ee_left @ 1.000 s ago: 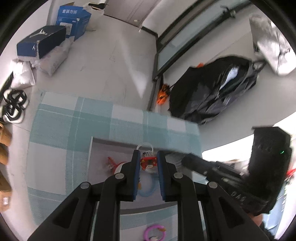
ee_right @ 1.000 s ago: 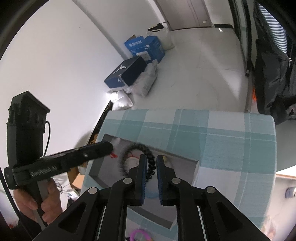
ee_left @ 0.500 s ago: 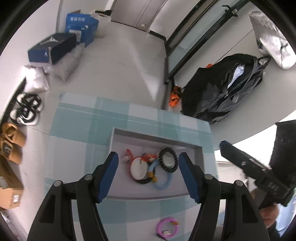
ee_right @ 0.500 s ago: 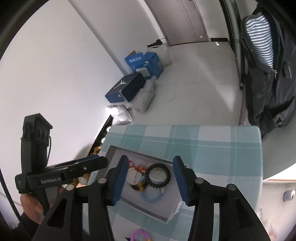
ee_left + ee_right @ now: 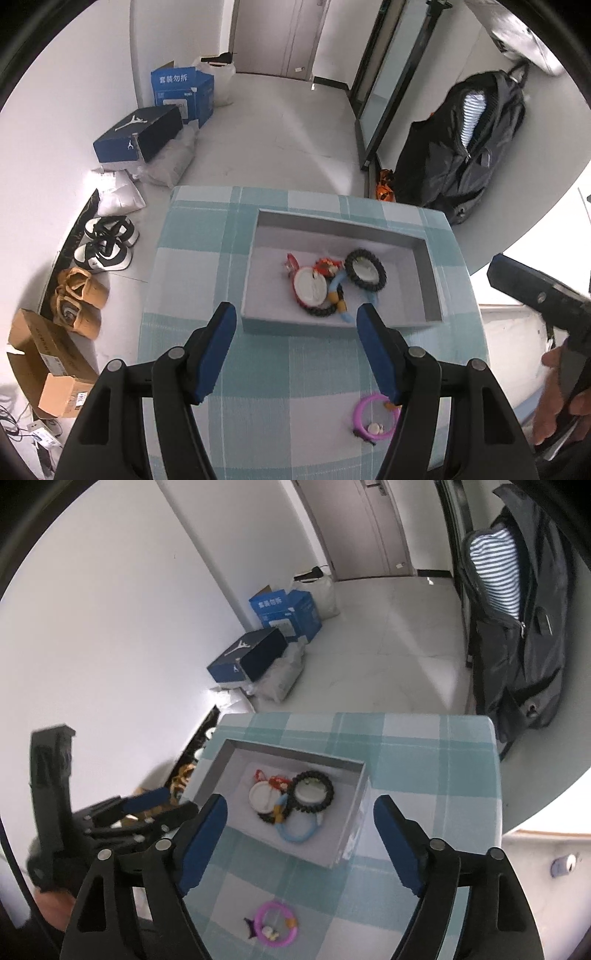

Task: Organize jewelry
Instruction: 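Lift both grippers out of the box and move toward the pink bangle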

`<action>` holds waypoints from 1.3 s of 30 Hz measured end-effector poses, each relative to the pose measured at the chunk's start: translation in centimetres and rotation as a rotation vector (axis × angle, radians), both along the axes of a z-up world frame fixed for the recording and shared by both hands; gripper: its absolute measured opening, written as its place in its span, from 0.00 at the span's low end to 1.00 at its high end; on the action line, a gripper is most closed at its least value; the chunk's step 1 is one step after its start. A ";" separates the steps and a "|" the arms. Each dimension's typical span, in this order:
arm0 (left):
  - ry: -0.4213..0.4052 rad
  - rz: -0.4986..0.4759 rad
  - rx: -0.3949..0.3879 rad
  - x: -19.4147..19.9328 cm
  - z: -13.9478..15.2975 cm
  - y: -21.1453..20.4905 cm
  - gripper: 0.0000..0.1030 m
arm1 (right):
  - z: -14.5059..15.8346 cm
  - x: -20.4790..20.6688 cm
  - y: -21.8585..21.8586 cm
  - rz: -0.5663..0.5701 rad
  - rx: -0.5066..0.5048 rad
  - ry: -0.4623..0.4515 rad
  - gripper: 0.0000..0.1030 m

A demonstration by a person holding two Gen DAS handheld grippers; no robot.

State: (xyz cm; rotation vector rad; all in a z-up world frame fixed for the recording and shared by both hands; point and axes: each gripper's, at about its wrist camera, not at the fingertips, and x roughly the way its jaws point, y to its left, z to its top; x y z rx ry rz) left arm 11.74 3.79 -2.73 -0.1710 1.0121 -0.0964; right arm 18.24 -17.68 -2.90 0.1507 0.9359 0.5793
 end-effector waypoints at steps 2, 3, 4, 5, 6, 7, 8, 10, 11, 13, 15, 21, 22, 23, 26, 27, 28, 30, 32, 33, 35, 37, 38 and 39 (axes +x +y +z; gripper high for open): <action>-0.014 -0.007 0.021 -0.6 0.2 -0.4 0.62 | 0.4 -0.8 -0.3 0.004 0.025 -0.006 0.82; -0.020 -0.011 0.035 -1.0 0.3 -0.7 0.62 | 0.6 -1.3 -0.4 0.001 0.024 -0.022 0.85; -0.024 -0.013 0.041 -1.3 0.3 -0.7 0.62 | 0.7 -1.7 -0.5 -0.001 0.022 -0.031 0.86; -0.028 -0.014 0.044 -1.5 0.4 -0.8 0.62 | 0.8 -2.2 -0.6 -0.003 0.018 -0.040 0.86; -0.030 -0.016 0.045 -1.9 0.5 -0.9 0.62 | 0.8 -2.7 -0.6 -0.002 0.016 -0.040 0.86; -0.030 -0.017 0.047 -2.1 0.5 -1.0 0.62 | 0.6 -3.1 -0.6 0.005 0.015 -0.035 0.86; -0.034 -0.018 0.047 -2.4 0.5 -1.1 0.62 | 0.5 -3.4 -0.6 0.010 0.013 -0.032 0.87; -0.046 -0.023 0.054 -2.9 0.7 -1.3 0.62 | 0.0 -4.3 -0.3 0.025 0.007 -0.017 0.87; -0.050 -0.024 0.057 -3.2 0.7 -1.4 0.63 | -0.3 -4.9 -0.2 0.034 0.001 -0.007 0.87; -0.055 -0.017 0.055 -4.1 0.6 -1.6 0.64 | -1.0 -5.8 0.2 0.053 -0.018 0.010 0.88; -0.040 -0.002 0.055 -4.8 0.1 -1.6 0.75 | -1.7 -6.7 0.6 0.061 -0.041 0.017 0.88; 0.000 0.022 0.054 -7.1 -1.7 -1.1 0.77 | -3.9 -8.3 0.4 0.060 -0.079 0.057 0.88; 0.006 0.023 0.064 -7.4 -2.0 -1.0 0.77 | -4.1 -8.5 0.3 0.061 -0.081 0.062 0.88; 0.013 0.022 0.071 -7.7 -2.3 -0.9 0.77 | -4.5 -8.8 0.3 0.064 -0.086 0.066 0.88; 0.038 0.024 0.081 -8.3 -3.2 0.0 0.77 | -5.5 -9.5 0.5 0.073 -0.109 0.075 0.88; 0.048 0.029 0.082 -8.4 -3.5 0.3 0.77 | -6.0 -9.7 0.7 0.081 -0.119 0.080 0.88; 0.057 0.034 0.079 -8.4 -3.8 0.6 0.77 | -6.2 -9.9 0.9 0.087 -0.127 0.080 0.88; 0.073 0.045 0.065 -8.4 -4.2 1.1 0.77 | -7.1 -10.2 1.6 0.118 -0.156 0.082 0.88; 0.076 0.053 0.052 -8.2 -4.2 1.5 0.77 | -7.8 -10.4 2.3 0.143 -0.179 0.084 0.88; 0.074 0.055 0.049 -8.2 -4.2 1.5 0.77 | -8.3 -10.5 2.8 0.158 -0.192 0.087 0.88; 0.067 0.055 0.042 -8.0 -4.0 1.7 0.77 | -9.1 -10.5 3.6 0.178 -0.222 0.087 0.88; 0.060 0.054 0.042 -8.0 -4.0 1.7 0.77 | -9.7 -10.4 4.4 0.195 -0.250 0.085 0.88; 0.059 0.051 0.048 -7.9 -4.0 1.6 0.77 | -10.0 -10.4 4.7 0.201 -0.260 0.087 0.88; 0.061 0.047 0.050 -7.9 -4.1 1.6 0.77 | -10.3 -10.3 5.0 0.205 -0.266 0.089 0.87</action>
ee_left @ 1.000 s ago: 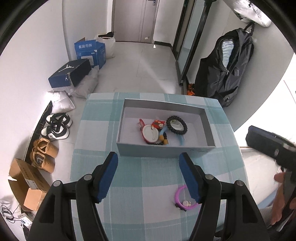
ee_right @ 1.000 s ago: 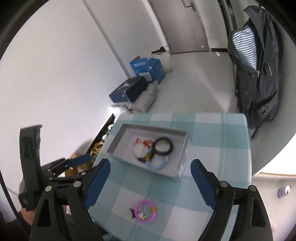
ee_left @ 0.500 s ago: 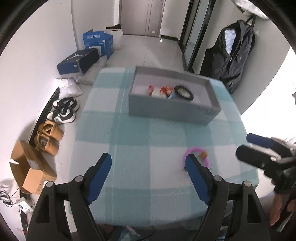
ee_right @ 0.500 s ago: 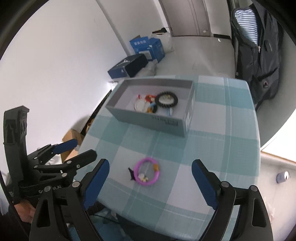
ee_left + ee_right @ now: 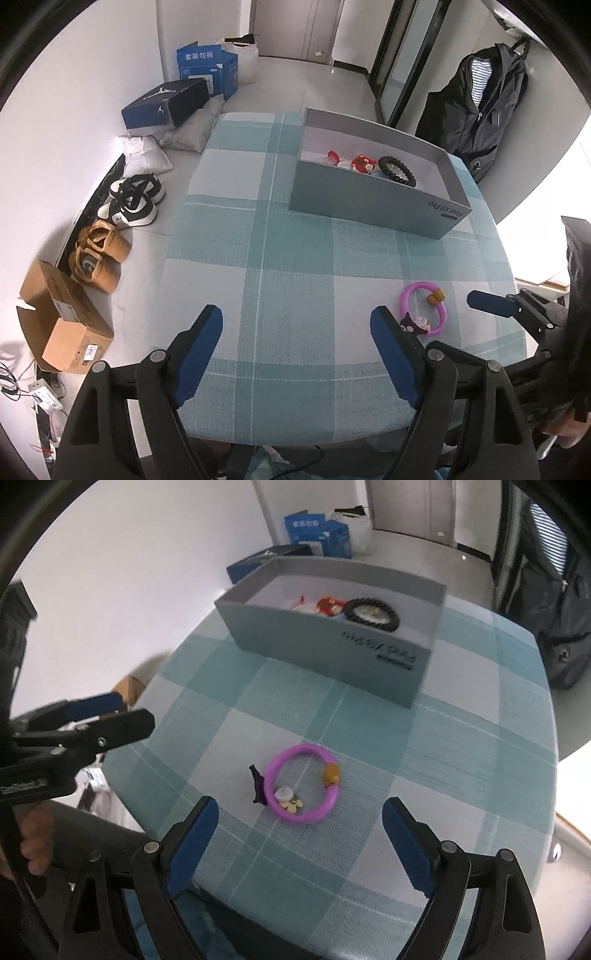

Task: Organize jewelry
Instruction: 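Lift both grippers out of the box and move toward the pink bangle, then grasp the pink bangle with the right gripper and lift it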

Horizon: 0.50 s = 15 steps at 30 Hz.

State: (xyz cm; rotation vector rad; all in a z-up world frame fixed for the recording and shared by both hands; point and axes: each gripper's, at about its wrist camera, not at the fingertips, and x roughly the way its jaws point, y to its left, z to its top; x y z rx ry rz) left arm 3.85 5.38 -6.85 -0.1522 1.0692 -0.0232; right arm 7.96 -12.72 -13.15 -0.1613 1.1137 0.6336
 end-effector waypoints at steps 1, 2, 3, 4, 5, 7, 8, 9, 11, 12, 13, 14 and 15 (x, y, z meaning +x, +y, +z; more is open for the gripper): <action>0.004 -0.005 -0.001 0.0 -0.2 0.0 0.77 | -0.2 0.1 0.3 0.005 -0.008 0.002 0.87; 0.007 -0.008 -0.002 0.1 -0.3 0.0 0.77 | -0.3 0.2 0.4 0.005 -0.012 0.001 0.87; 0.012 -0.011 -0.001 0.1 -0.5 0.0 0.77 | -0.4 0.3 0.6 0.004 -0.017 -0.002 0.87; 0.016 -0.012 0.001 0.1 -0.6 0.1 0.77 | -0.4 0.5 0.7 0.003 -0.017 -0.004 0.87; 0.021 -0.010 0.002 0.2 -0.7 0.1 0.77 | -0.3 0.6 0.8 0.002 -0.015 -0.006 0.87; 0.031 -0.001 -0.006 0.3 -0.8 0.4 0.77 | -0.4 0.8 1.1 0.003 -0.012 -0.009 0.87; 0.035 0.004 -0.017 0.4 -0.8 0.6 0.77 | -0.4 0.9 1.2 0.005 -0.014 -0.010 0.85; 0.037 0.010 -0.028 0.4 -0.7 0.9 0.77 | -0.5 0.9 1.3 0.005 -0.016 -0.011 0.81; 0.038 0.017 -0.040 0.5 -0.6 1.1 0.77 | -0.8 1.1 1.7 0.010 -0.026 -0.004 0.75; 0.036 0.018 -0.043 0.5 -0.6 1.2 0.77 | -1.0 1.1 1.9 0.017 -0.038 0.002 0.70; 0.036 0.018 -0.046 0.5 -0.5 1.2 0.77 | -1.2 1.1 2.1 0.023 -0.049 0.004 0.68; 0.036 0.018 -0.048 0.6 -0.5 1.2 0.77 | -1.4 1.1 2.4 0.027 -0.061 0.003 0.67; 0.037 0.017 -0.050 0.6 -0.5 1.1 0.77 | -1.4 0.9 2.6 0.033 -0.074 -0.013 0.67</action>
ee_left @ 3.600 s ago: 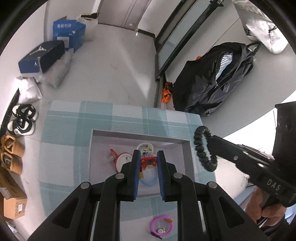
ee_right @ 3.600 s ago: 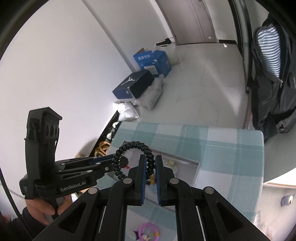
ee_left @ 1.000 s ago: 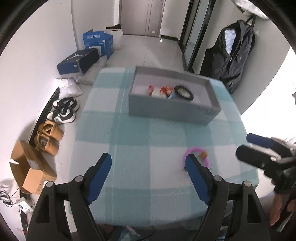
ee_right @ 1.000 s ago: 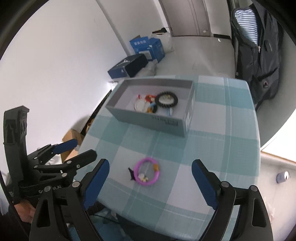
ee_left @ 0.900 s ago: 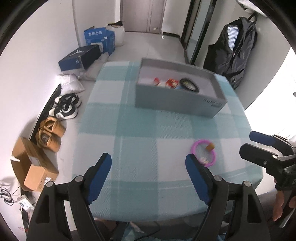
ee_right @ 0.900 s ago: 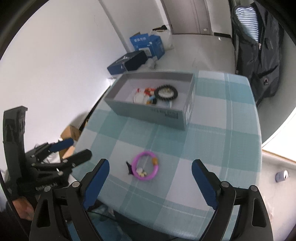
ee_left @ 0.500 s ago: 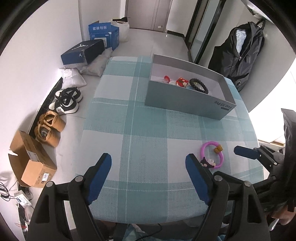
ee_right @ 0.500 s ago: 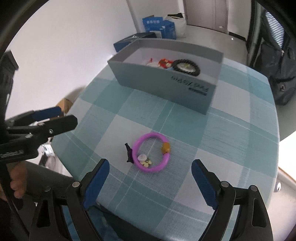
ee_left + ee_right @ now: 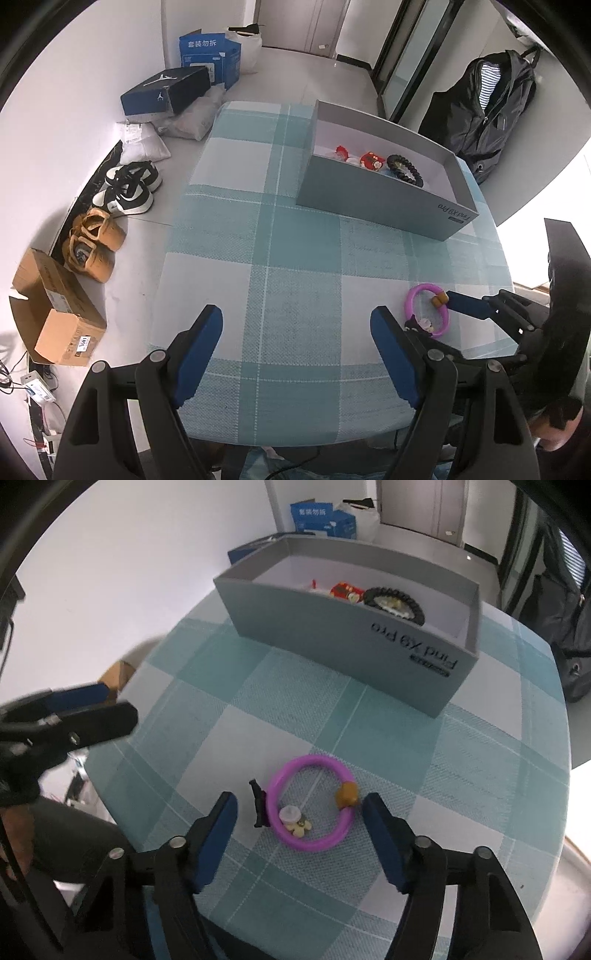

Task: Organize jewelry
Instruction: 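Grasp the pink bangle with the right gripper and lift it, then grasp the small white charm with the left gripper while the right holds the bangle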

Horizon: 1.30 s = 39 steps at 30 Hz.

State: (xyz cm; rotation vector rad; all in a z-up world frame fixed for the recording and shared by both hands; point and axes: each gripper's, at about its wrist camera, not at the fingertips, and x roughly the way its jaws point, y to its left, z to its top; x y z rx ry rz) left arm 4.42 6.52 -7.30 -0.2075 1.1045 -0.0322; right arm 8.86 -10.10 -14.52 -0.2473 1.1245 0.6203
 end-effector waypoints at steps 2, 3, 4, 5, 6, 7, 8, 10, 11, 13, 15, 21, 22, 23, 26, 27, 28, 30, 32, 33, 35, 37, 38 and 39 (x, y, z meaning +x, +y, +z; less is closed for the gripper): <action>0.002 -0.003 -0.003 0.0 0.0 -0.1 0.77 | -0.1 -0.1 0.3 0.007 -0.019 -0.011 0.66; 0.004 -0.005 -0.004 0.0 0.0 -0.1 0.77 | 0.0 -0.2 0.3 0.008 -0.021 -0.015 0.62; 0.005 -0.007 -0.006 0.0 -0.1 -0.1 0.77 | 0.0 -0.3 0.3 0.007 -0.025 -0.019 0.61; 0.006 -0.009 -0.006 0.1 -0.1 -0.1 0.77 | 0.0 -0.3 0.3 0.006 -0.027 -0.020 0.57; 0.006 -0.011 -0.006 0.1 -0.1 -0.2 0.77 | 0.0 -0.1 0.1 0.001 -0.028 -0.021 0.53; 0.007 -0.012 -0.006 0.0 -0.1 -0.2 0.77 | 0.1 0.0 0.0 -0.004 -0.021 -0.017 0.53; 0.008 -0.012 -0.006 0.0 -0.1 -0.2 0.77 | 0.1 0.1 -0.1 -0.007 -0.013 -0.011 0.53; 0.010 -0.011 -0.008 0.1 -0.1 -0.1 0.77 | 0.2 0.2 -0.4 -0.014 0.000 -0.001 0.52; 0.012 -0.010 -0.007 0.1 -0.1 -0.1 0.77 | 0.3 0.2 -0.5 -0.016 0.003 0.001 0.52; 0.015 -0.009 -0.007 0.2 -0.2 0.0 0.77 | 0.4 0.1 -0.6 -0.020 0.010 0.005 0.52; 0.020 -0.010 -0.009 0.2 -0.3 -0.1 0.77 | 0.7 0.3 -0.8 -0.027 0.021 0.004 0.52; 0.029 -0.029 -0.014 0.6 -0.4 -1.0 0.77 | 2.3 1.0 -2.7 -0.073 0.132 0.016 0.52; 0.028 -0.034 -0.014 0.7 -0.3 -1.3 0.77 | 2.7 1.0 -3.4 -0.091 0.151 0.011 0.52; 0.024 -0.047 -0.013 0.7 -0.3 -1.8 0.77 | 3.1 1.0 -4.0 -0.107 0.165 0.008 0.52; 0.021 -0.083 0.001 0.7 -0.3 -3.1 0.77 | 4.1 1.1 -5.8 -0.151 0.201 -0.011 0.52; 0.020 -0.102 0.007 0.7 -0.4 -3.7 0.77 | 4.5 1.0 -6.5 -0.164 0.210 -0.021 0.52; 0.019 -0.122 0.014 0.6 -0.4 -4.3 0.77 | 4.8 0.9 -6.7 -0.173 0.217 -0.030 0.52; 0.023 -0.157 0.033 0.6 -0.6 -5.4 0.77 | 5.2 0.8 -7.6 -0.194 0.235 -0.042 0.52; 0.025 -0.181 0.039 0.7 -0.9 -6.3 0.77 | 5.8 0.5 -8.8 -0.216 0.257 -0.050 0.52; 0.027 -0.192 0.045 0.8 -1.1 -6.9 0.77 | 6.1 0.6 -9.4 -0.228 0.267 -0.053 0.52; 0.031 -0.212 0.051 1.0 -1.5 -7.6 0.77 | 6.4 0.7 -10.2 -0.244 0.283 -0.058 0.52; 0.035 -0.235 0.066 1.2 -2.0 -8.4 0.77 | 6.9 1.0 -10.5 -0.253 0.294 -0.066 0.52; 0.039 -0.246 0.074 1.3 -2.2 -8.7 0.77 | 7.0 1.0 -10.7 -0.254 0.298 -0.066 0.52; 0.042 -0.261 0.082 1.4 -2.5 -9.1 0.77 | 7.2 1.0 -11.0 -0.256 0.303 -0.067 0.52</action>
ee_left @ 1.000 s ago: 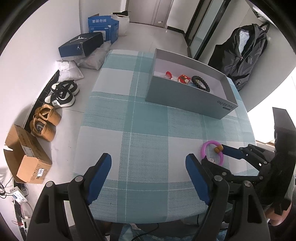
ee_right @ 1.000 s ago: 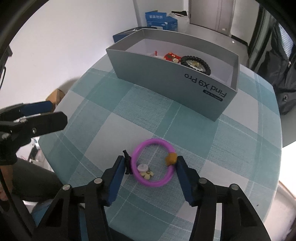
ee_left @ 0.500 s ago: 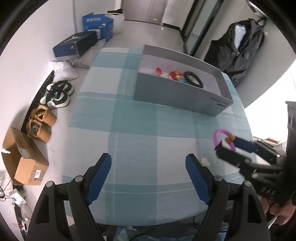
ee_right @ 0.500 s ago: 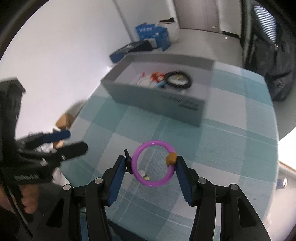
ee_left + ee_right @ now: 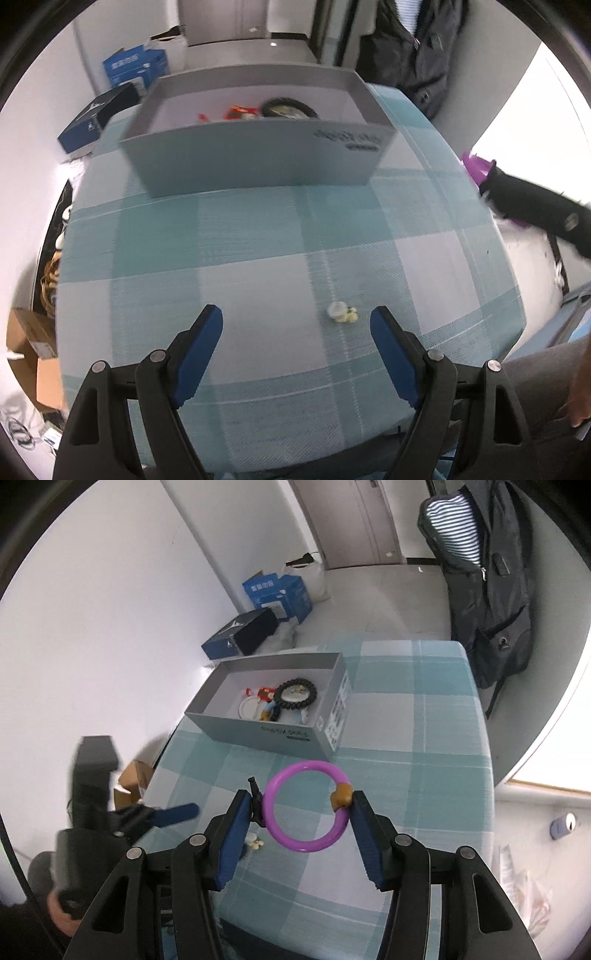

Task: Organize jewelry
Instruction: 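Grasp the small white charm with the left gripper while the right holds the bangle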

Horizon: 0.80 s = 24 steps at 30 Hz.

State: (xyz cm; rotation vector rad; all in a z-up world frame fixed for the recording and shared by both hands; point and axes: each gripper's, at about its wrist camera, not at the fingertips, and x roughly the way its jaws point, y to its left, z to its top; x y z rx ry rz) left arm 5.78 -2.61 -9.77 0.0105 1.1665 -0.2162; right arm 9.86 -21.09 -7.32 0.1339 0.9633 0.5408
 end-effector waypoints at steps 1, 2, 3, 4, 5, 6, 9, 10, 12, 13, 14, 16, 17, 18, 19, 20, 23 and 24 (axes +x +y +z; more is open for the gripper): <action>-0.002 -0.014 0.009 0.0 -0.2 -0.4 0.77 | 0.1 0.0 -0.2 -0.002 0.005 -0.002 0.52; -0.004 -0.022 0.019 0.1 -0.2 -0.7 0.76 | 0.1 0.0 -0.4 -0.003 0.008 -0.003 0.52; -0.013 -0.030 0.029 0.0 -0.3 -0.9 0.76 | 0.2 0.1 -0.6 -0.004 0.010 -0.003 0.52; -0.021 -0.036 0.034 0.0 -0.2 -1.1 0.75 | 0.1 0.1 -0.7 -0.008 0.010 -0.004 0.52; -0.026 -0.041 0.046 0.0 -0.2 -1.2 0.73 | 0.1 0.2 -0.9 -0.011 0.013 -0.002 0.52; -0.022 -0.043 0.059 0.0 -0.3 -1.4 0.69 | 0.0 0.1 -1.2 -0.015 0.018 0.003 0.52; -0.013 -0.047 0.085 -0.1 -0.5 -1.3 0.50 | -0.5 0.6 -2.1 -0.035 0.030 0.031 0.52; -0.013 -0.050 0.086 -0.2 -0.5 -1.2 0.48 | -0.5 0.6 -2.3 -0.042 0.033 0.035 0.52; -0.016 -0.054 0.085 -0.4 -0.3 -1.2 0.37 | -0.4 0.6 -2.6 -0.049 0.042 0.038 0.52; -0.018 -0.057 0.085 -0.4 -0.3 -1.3 0.33 | -0.2 0.6 -2.7 -0.052 0.047 0.037 0.52; -0.019 -0.059 0.083 -0.5 -0.3 -1.2 0.27 | -0.2 0.5 -2.8 -0.053 0.049 0.035 0.52; -0.020 -0.065 0.081 -0.6 -0.2 -1.3 0.20 | 0.0 0.5 -2.7 -0.052 0.055 0.030 0.52; -0.021 -0.068 0.082 -0.6 -0.2 -1.6 0.16 | 0.1 0.5 -2.6 -0.051 0.055 0.028 0.52; -0.022 -0.073 0.084 -0.7 -0.2 -1.6 0.14 | 0.1 0.4 -2.6 -0.049 0.053 0.026 0.52; -0.024 -0.078 0.089 -0.8 -0.2 -1.8 0.13 | 0.1 0.4 -2.5 -0.047 0.053 0.025 0.52; -0.026 -0.081 0.096 -0.9 -0.1 -1.9 0.13 | 0.1 0.4 -2.4 -0.044 0.052 0.026 0.52; -0.023 -0.090 0.100 -0.7 -0.2 -2.3 0.13 | 0.0 0.3 -2.2 -0.040 0.046 0.027 0.52; -0.019 -0.089 0.095 -0.7 -0.2 -2.3 0.13 | -0.1 0.3 -2.2 -0.039 0.044 0.027 0.52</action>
